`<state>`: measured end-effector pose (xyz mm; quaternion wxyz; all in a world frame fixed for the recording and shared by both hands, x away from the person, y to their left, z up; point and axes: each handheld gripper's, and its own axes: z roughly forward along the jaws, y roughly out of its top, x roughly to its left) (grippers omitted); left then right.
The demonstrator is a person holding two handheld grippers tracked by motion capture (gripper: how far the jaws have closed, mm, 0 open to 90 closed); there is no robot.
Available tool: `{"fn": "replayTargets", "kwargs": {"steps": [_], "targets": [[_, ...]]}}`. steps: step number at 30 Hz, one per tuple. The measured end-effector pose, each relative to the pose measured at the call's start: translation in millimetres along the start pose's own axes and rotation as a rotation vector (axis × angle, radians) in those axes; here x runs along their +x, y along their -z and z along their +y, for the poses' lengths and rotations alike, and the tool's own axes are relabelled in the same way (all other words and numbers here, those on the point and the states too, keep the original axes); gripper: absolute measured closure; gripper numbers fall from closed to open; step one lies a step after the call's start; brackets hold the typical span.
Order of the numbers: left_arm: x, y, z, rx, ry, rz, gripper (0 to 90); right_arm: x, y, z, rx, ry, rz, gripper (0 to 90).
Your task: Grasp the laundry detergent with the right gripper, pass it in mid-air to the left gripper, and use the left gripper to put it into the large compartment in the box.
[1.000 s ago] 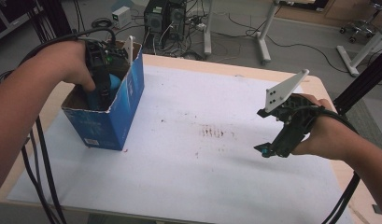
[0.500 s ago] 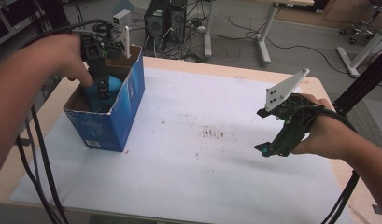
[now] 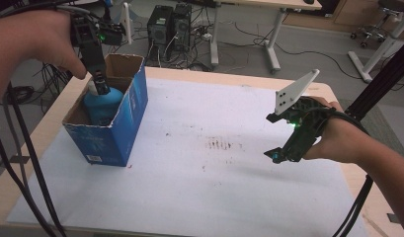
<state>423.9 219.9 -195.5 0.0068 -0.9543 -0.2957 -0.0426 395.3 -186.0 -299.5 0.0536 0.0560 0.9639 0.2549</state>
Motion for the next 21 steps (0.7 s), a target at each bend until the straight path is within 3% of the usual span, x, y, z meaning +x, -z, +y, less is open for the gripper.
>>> {"fn": "replayTargets", "kwargs": {"steps": [2,8,14,16,17,21], "targets": [[-3.0,2.9,2.1,-0.004,-0.013,-0.001,21.2,-0.3,1.0,0.2,0.0,-0.001,-0.002,0.6],[-28.7,13.8,20.1,-0.027,-0.125,-0.017,20.9,-3.7,8.3,0.3,0.006,-0.001,-0.002,0.6],[-50.7,9.6,37.5,-0.021,-0.227,-0.031,16.2,-9.5,15.2,1.1,0.043,0.007,-0.002,0.6],[-50.7,9.6,37.5,-0.021,-0.227,-0.031,16.2,-10.7,16.7,1.2,0.054,0.008,-0.005,0.6],[-59.3,4.1,46.8,-0.035,-0.268,-0.054,16.2,-13.9,19.3,1.5,0.072,0.016,-0.004,0.6],[-65.9,-6.8,58.7,-0.036,-0.311,-0.071,16.1,-19.1,22.2,2.2,0.11,0.027,0.0,0.6]]}}
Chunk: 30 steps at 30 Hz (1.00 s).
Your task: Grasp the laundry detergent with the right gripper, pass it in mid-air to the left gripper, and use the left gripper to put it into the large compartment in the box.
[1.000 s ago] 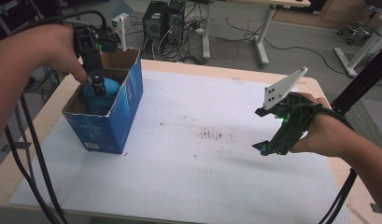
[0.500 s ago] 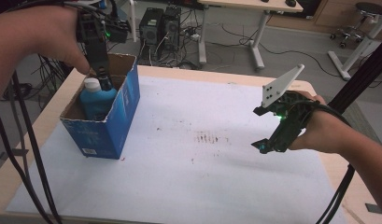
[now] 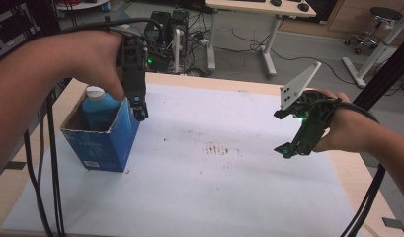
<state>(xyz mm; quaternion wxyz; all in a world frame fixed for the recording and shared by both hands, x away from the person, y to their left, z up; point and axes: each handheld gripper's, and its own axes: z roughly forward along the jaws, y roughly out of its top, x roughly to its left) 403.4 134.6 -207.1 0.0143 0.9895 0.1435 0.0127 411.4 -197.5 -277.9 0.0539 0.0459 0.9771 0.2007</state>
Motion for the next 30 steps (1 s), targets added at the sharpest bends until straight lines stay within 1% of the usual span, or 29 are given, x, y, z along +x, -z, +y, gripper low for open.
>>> {"fn": "replayTargets", "kwargs": {"steps": [1,2,3,5,7,8,10,11,14,15,16,17,18,20,23,27,30], "targets": [[-0.4,-3.3,2.8,-0.001,-0.01,0.001,15.3,-0.9,0.3,0.2,0.01,0.004,0.002,0.6],[-0.9,-6.5,5.4,0.0,-0.014,0.0,12.2,-2.0,0.2,0.6,0.016,0.009,0.001,0.6],[-0.8,-9.1,8.2,0.003,-0.024,-0.004,11.8,-2.2,0.5,1.0,0.027,0.005,0.006,0.6],[-0.6,-14.3,13.0,0.002,-0.031,-0.011,11.8,-3.6,0.1,1.9,0.038,0.014,0.009,0.6],[-0.6,-14.3,13.0,0.002,-0.031,-0.011,11.8,-4.1,-0.5,2.3,0.041,0.017,0.01,0.5],[0.1,-20.9,19.1,0.004,-0.041,-0.019,11.7,-5.0,-1.7,2.9,0.047,0.021,0.018,0.6],[0.2,-23.3,21.1,0.007,-0.043,-0.018,10.3,-5.1,-2.3,3.1,0.052,0.018,0.02,0.6],[1.1,-27.9,24.7,0.018,-0.055,-0.017,10.3,-5.6,-3.6,3.3,0.055,0.022,0.022,0.6],[2.0,-34.1,29.1,0.036,-0.07,-0.016,6.6,-6.0,-8.5,3.6,0.085,0.034,0.036,0.6],[2.8,-36.0,30.3,0.038,-0.075,-0.017,6.5,-6.4,-9.9,3.9,0.092,0.047,0.041,0.6],[3.1,-38.2,31.6,0.038,-0.08,-0.013,5.5,-6.0,-10.6,4.3,0.106,0.048,0.042,0.6],[3.6,-40.0,33.1,0.041,-0.084,-0.009,3.3,-6.8,-11.6,4.8,0.111,0.059,0.045,0.6],[4.4,-41.8,34.5,0.045,-0.085,-0.01,2.6,-7.3,-12.0,5.1,0.116,0.062,0.048,0.5],[5.7,-45.9,37.8,0.055,-0.1,-0.015,2.3,-9.1,-13.0,5.9,0.129,0.072,0.052,0.5],[6.1,-49.4,41.9,0.057,-0.107,-0.023,1.6,-11.1,-15.8,6.0,0.142,0.079,0.059,0.6],[5.7,-52.4,46.6,0.049,-0.124,-0.032,1.6,-12.0,-22.5,5.0,0.177,0.082,0.063,0.6],[5.4,-53.0,48.9,0.045,-0.13,-0.034,1.6,-13.8,-25.3,4.7,0.178,0.079,0.065,0.6]]}}
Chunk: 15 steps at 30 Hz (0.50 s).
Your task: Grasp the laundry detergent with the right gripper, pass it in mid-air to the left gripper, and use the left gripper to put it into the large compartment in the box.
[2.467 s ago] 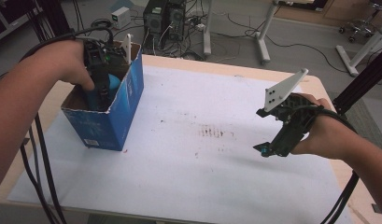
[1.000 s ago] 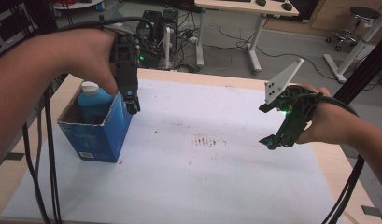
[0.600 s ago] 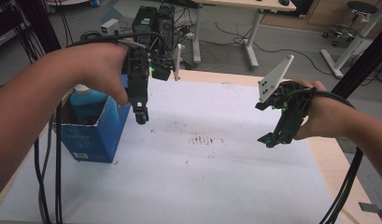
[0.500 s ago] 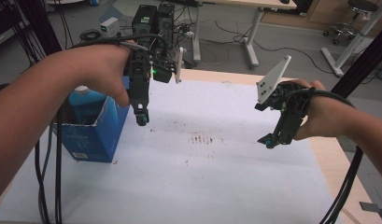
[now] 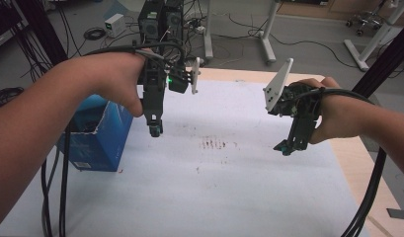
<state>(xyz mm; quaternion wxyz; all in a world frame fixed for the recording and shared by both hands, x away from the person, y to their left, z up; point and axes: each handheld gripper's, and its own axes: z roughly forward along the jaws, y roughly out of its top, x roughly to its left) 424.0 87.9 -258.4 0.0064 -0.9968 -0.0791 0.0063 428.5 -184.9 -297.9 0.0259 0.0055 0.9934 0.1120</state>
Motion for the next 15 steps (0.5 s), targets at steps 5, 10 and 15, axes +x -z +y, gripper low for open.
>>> {"fn": "replayTargets", "kwargs": {"steps": [5,10,15], "targets": [[-0.8,0.3,0.4,-0.004,-0.003,0.0,1.6,-2.1,-0.6,0.2,-0.001,-0.001,0.003,0.6],[-2.0,2.7,0.9,-0.006,-0.01,0.002,1.6,-3.2,-2.3,0.0,0.0,0.007,0.004,0.6],[-2.7,5.8,1.9,-0.009,-0.015,0.005,1.6,-1.4,-1.3,1.5,0.007,0.001,0.005,0.6]]}}
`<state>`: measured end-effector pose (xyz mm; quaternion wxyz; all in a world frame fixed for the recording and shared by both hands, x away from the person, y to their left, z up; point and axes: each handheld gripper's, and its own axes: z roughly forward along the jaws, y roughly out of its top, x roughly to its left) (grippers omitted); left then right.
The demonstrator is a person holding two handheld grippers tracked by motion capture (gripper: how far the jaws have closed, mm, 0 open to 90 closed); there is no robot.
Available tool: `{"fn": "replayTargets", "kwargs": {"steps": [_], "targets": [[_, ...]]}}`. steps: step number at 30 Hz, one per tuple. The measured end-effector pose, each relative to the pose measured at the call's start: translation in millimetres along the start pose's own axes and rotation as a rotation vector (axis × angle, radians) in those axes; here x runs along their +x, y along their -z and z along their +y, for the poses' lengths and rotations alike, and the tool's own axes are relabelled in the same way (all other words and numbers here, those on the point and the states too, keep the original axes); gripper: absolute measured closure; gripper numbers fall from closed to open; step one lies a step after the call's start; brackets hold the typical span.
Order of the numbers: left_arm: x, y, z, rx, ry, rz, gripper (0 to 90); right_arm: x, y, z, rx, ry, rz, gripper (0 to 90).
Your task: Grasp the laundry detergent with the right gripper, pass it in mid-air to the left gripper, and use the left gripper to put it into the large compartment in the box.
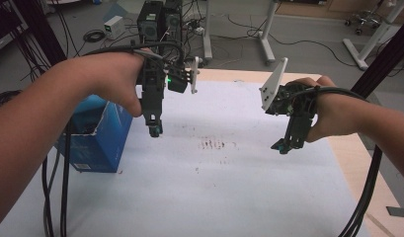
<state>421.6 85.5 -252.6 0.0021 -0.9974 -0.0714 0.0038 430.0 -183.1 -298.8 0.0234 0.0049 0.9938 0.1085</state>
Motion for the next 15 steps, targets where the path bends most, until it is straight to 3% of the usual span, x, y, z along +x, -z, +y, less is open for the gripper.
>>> {"fn": "replayTargets", "kwargs": {"steps": [15], "targets": [[-2.5,5.2,-0.6,-0.006,0.004,-0.002,1.6,1.8,3.1,-0.1,-0.009,-0.001,-0.013,0.6]]}}
